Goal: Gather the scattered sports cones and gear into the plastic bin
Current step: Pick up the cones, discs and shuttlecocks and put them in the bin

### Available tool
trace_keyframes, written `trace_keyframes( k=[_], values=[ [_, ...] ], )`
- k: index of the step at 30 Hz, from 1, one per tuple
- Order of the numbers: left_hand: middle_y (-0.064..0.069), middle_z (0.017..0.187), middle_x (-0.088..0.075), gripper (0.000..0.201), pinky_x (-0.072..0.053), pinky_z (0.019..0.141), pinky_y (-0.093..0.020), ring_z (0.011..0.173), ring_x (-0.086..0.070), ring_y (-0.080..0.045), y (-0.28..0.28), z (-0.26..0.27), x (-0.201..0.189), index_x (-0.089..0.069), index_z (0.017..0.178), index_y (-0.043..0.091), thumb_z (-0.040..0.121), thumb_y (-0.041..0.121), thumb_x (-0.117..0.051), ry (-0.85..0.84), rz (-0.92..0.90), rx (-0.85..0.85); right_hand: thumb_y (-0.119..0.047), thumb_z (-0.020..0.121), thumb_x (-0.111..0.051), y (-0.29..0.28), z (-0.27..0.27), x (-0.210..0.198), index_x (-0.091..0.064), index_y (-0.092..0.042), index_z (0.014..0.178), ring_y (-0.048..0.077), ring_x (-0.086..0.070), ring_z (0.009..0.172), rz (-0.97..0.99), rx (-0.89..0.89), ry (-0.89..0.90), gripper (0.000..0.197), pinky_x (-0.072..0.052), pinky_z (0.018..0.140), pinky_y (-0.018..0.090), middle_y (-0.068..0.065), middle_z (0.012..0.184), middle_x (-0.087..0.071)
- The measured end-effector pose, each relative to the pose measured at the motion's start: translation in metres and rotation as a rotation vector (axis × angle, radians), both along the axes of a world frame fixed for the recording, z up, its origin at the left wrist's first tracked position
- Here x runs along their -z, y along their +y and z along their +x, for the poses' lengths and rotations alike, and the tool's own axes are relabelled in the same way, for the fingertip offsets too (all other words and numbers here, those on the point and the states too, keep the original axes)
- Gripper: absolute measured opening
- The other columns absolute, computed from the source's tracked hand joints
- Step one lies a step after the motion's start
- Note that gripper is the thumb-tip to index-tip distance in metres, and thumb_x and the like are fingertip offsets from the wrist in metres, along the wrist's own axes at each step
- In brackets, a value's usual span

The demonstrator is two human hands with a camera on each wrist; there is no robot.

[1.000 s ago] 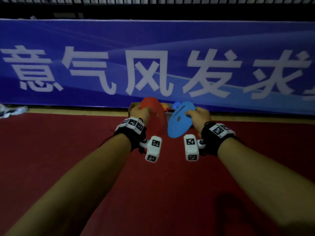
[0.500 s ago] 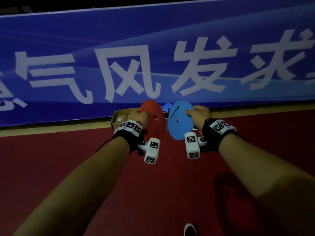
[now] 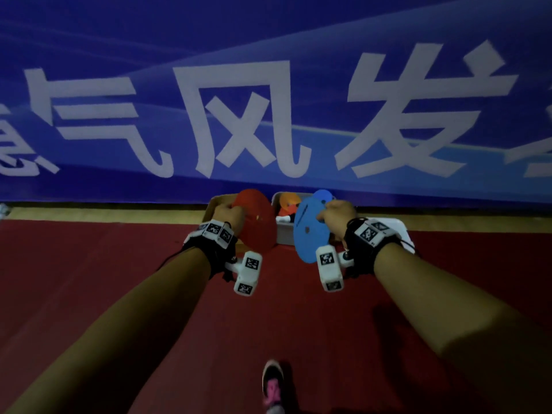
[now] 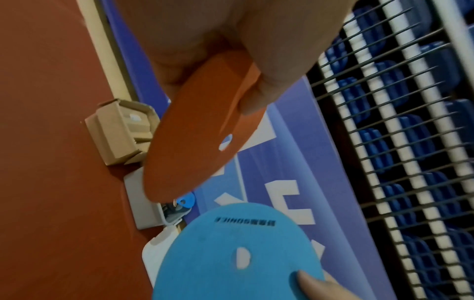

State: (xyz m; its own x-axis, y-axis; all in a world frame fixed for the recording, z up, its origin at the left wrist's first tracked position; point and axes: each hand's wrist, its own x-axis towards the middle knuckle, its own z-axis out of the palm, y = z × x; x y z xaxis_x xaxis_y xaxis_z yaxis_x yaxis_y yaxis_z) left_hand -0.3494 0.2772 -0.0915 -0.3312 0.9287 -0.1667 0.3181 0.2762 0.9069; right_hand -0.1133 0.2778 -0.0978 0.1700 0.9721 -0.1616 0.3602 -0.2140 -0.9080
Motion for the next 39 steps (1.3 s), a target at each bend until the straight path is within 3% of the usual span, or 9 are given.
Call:
trace_keyframes(
  k=[3,7,10,13,18,24,31,36,39],
  values=[
    [0.004,0.072,-0.054,0.022,-0.052,0.088,-0.037,0.089,-0.058,-0.023,0.098,0.001,0.033,-0.054,0.070,0.019,0.092,0.017,-0.054,0.008,-0.049,0.062,0.001,0.082,-0.062,0.094,0.005,0.028,-0.042,-0.010,0.056,0.022,-0.045,0.062,-0.055,0.004,-0.082,0.035,-0.037,0.058,0.032,0.013,0.064,-0.044],
    [0.004,0.089,-0.072,0.028,-0.052,0.088,-0.032,0.090,-0.067,-0.022,0.225,-0.012,0.049,-0.071,0.087,0.027,0.083,0.051,-0.058,0.146,-0.085,0.195,0.002,0.079,-0.063,0.209,0.015,0.027,-0.060,-0.001,0.072,0.021,-0.048,0.069,-0.066,0.040,-0.123,0.008,-0.040,0.061,0.033,0.013,0.073,-0.050],
    [-0.013,0.121,-0.064,0.032,-0.043,0.090,-0.029,0.116,-0.058,-0.030,0.307,-0.011,0.037,-0.063,0.123,0.009,0.099,0.025,-0.050,0.042,-0.108,0.166,0.004,0.077,-0.061,0.279,0.024,0.008,-0.049,-0.010,0.063,0.022,-0.046,0.066,-0.075,0.119,-0.123,0.023,-0.040,0.060,0.035,0.014,0.069,-0.046],
    [-0.017,0.101,-0.064,0.024,-0.045,0.083,-0.031,0.105,-0.061,-0.035,0.381,-0.005,0.032,-0.067,0.110,-0.002,0.094,0.004,-0.051,-0.069,-0.090,0.079,0.005,0.074,-0.057,0.346,0.031,0.002,-0.037,-0.014,0.059,0.020,-0.039,0.063,-0.080,0.181,-0.137,0.032,-0.036,0.058,0.035,0.013,0.066,-0.035],
    [-0.008,0.087,-0.061,0.025,-0.055,0.088,-0.046,0.081,-0.060,-0.027,0.476,0.001,0.069,-0.055,0.072,0.023,0.090,0.007,-0.055,-0.069,-0.248,0.166,0.002,0.073,-0.063,0.445,0.047,0.039,-0.061,-0.001,0.072,0.021,-0.052,0.066,-0.126,0.190,-0.182,0.004,-0.054,0.061,0.041,0.010,0.067,-0.052],
    [-0.009,0.090,-0.068,0.022,-0.055,0.078,-0.039,0.079,-0.063,-0.030,0.589,0.017,0.106,-0.064,0.084,0.013,0.096,0.027,-0.053,-0.031,-0.355,0.126,-0.001,0.076,-0.064,0.575,0.068,0.105,-0.056,0.013,0.081,0.033,-0.062,0.068,-0.261,0.160,-0.085,0.017,-0.054,0.071,0.063,0.040,0.088,-0.058],
    [-0.005,0.075,-0.068,0.030,-0.056,0.082,-0.040,0.075,-0.066,-0.029,0.725,0.065,0.129,-0.066,0.077,0.018,0.093,0.043,-0.058,0.028,-0.427,0.109,0.002,0.089,-0.057,0.717,0.087,0.135,-0.063,-0.002,0.084,0.038,-0.066,0.096,-0.396,0.214,0.163,0.008,-0.058,0.077,0.043,0.029,0.109,-0.065],
    [-0.008,0.137,-0.054,0.039,-0.032,0.111,-0.034,0.126,-0.048,-0.028,0.783,0.086,0.137,-0.052,0.132,0.017,0.095,0.031,-0.053,0.267,-0.508,0.308,-0.012,0.086,-0.062,0.790,0.117,0.157,-0.065,-0.003,0.113,0.034,-0.066,0.098,-0.540,0.128,0.049,0.028,-0.056,0.086,0.046,0.023,0.118,-0.064],
    [-0.005,0.123,-0.063,0.051,-0.039,0.102,-0.044,0.116,-0.056,-0.033,0.787,0.085,0.147,-0.046,0.134,0.022,0.085,0.032,-0.056,0.456,-0.612,0.368,-0.042,0.066,-0.064,0.811,0.145,0.193,-0.070,-0.013,0.091,0.031,-0.068,0.082,-0.707,-0.001,-0.277,0.038,-0.058,0.081,0.045,0.013,0.096,-0.072]
  ],
)
